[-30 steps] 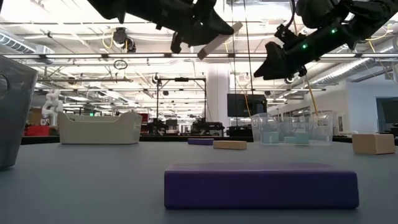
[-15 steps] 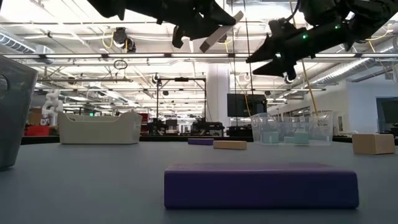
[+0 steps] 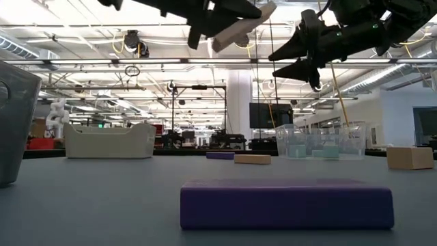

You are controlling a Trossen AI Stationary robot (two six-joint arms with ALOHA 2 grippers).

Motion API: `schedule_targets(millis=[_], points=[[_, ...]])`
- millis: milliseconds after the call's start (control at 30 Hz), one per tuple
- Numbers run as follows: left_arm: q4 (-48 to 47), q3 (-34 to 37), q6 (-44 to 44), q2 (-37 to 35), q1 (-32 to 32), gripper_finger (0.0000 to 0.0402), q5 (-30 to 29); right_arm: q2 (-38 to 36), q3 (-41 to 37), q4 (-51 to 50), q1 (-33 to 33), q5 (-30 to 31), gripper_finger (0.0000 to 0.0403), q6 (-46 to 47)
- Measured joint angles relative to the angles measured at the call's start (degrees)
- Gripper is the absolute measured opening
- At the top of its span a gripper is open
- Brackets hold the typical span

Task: Sort & place blocks by color
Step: Put the orange block into the black bin

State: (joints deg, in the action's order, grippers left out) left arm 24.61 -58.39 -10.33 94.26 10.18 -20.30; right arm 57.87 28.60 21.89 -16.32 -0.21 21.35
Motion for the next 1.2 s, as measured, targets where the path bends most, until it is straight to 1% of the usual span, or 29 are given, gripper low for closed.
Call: schedule_targets(millis=[67, 133, 200, 300, 400, 467, 567, 700, 800, 900, 1033, 1100, 1200], points=[[-5.0, 0.0, -2.8, -1.3, 0.8, 0.0131, 3.0, 0.0, 0.0, -0.3, 0.0, 0.0, 0.0247, -1.0], [-10.7, 0.0, -6.9, -2.9, 1.2, 0.0131, 8.6, 0.0, 0.0, -1.7, 0.1, -0.1, 0.0247, -1.0], [-16.8, 0.0, -13.1, -5.0, 1.5, 0.0131, 15.7, 0.0, 0.0, -3.4, 0.6, -0.1, 0.0247, -0.8], [-26.4, 0.0, -23.5, -7.9, 1.9, 0.0131, 28.2, 0.0, 0.0, -5.7, 2.2, -0.1, 0.0247, 0.5], [-35.9, 0.0, -35.1, -10.5, 3.6, 0.0131, 37.8, 0.0, 0.0, -6.3, 5.0, -0.1, 0.0247, 0.5], [-42.1, 0.0, -42.6, -12.2, 6.4, 0.0131, 41.2, 0.0, 0.0, -6.3, 7.5, -0.1, 0.0247, 0.5], [-45.7, -0.1, -50.4, -13.9, 12.0, 0.0131, 44.4, 0.0, 0.0, -7.0, 11.3, -0.1, 0.0247, -0.6], [-48.2, -0.2, -60.7, -15.1, 20.2, 0.0131, 43.9, 0.0, 0.0, -10.8, 16.1, -0.1, 0.0247, -1.4], [-52.2, 0.0, -68.5, -14.5, 25.7, 0.0131, 40.1, 0.0, 0.0, -18.7, 19.1, -0.1, 0.0247, -0.3], [-56.3, 0.0, -73.9, -13.0, 29.0, 0.0131, 36.7, 0.0, 0.0, -25.7, 21.5, 0.2, 0.0247, 0.6], [-63.8, 0.0, -77.0, -11.2, 31.3, 0.0132, 32.3, 0.0, 0.0, -30.7, 24.2, 0.2, 0.0247, 0.1], [-67.2, 0.0, -77.5, -10.3, 31.6, 0.0162, 31.7, 0.0, 0.0, -33.9, 25.2, 0.3, 0.0247, -1.3], [-69.8, 0.0, -77.5, -9.9, 31.5, 0.0236, 31.2, 0.0, 0.2, -39.8, 26.2, 0.5, 0.0247, -2.6]])
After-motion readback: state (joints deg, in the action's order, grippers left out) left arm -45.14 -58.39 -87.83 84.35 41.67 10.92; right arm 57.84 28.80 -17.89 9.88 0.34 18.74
